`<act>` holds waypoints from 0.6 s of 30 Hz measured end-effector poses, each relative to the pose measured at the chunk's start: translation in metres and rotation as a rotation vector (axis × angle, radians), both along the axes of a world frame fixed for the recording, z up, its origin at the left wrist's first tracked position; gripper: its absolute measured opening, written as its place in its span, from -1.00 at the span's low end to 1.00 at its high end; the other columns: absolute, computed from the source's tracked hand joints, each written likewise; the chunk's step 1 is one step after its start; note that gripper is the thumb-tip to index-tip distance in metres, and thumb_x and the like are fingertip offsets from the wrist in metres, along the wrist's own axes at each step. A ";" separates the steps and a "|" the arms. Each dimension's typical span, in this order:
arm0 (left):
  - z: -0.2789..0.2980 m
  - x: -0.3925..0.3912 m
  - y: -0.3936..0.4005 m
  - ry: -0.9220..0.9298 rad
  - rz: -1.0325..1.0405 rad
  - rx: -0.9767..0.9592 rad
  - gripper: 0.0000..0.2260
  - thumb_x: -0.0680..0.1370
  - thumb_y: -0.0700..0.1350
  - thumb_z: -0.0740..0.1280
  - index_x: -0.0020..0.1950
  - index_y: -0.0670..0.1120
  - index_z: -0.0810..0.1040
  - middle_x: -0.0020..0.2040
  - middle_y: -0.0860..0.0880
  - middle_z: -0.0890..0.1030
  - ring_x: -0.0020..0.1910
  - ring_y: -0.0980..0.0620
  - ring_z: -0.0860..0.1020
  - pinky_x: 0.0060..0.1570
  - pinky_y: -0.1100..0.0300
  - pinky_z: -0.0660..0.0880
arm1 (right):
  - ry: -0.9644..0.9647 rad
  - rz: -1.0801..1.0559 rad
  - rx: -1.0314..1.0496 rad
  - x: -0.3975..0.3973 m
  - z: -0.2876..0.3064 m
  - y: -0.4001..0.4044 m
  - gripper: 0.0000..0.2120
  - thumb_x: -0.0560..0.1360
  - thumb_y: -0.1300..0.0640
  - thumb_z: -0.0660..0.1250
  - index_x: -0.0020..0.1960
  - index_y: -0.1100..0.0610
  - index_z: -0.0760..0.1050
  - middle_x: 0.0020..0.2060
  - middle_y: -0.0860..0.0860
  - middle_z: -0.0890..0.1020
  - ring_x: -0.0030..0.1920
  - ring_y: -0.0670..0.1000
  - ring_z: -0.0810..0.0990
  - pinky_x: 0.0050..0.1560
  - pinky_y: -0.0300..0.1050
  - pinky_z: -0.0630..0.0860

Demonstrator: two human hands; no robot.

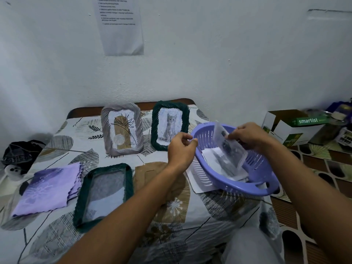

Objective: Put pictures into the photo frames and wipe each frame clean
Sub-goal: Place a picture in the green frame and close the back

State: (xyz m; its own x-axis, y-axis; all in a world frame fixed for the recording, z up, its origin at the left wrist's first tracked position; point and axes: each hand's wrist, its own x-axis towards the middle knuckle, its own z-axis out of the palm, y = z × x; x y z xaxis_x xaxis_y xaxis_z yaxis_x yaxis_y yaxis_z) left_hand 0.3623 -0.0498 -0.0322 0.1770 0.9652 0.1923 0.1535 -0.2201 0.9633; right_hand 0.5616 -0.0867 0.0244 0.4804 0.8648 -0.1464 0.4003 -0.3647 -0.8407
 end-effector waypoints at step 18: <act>0.044 -0.076 0.009 -0.520 -0.204 -0.500 -0.91 0.60 -0.23 0.24 0.05 -0.23 0.50 -0.04 -0.20 0.58 -0.08 -0.14 0.57 -0.04 -0.06 0.57 | -0.113 0.331 0.212 -0.145 0.013 0.000 -0.80 0.51 0.11 0.31 -0.02 0.18 0.67 0.02 0.09 0.63 0.00 0.09 0.54 -0.12 -0.14 0.45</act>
State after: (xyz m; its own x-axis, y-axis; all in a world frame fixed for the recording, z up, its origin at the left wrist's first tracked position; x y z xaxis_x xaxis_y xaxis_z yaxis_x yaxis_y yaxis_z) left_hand 0.2861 -0.0406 0.0115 0.3673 0.9175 -0.1528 -0.3461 0.2873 0.8931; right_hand 0.4166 -0.0866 0.0374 0.1743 0.9806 0.0894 0.5609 -0.0242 -0.8276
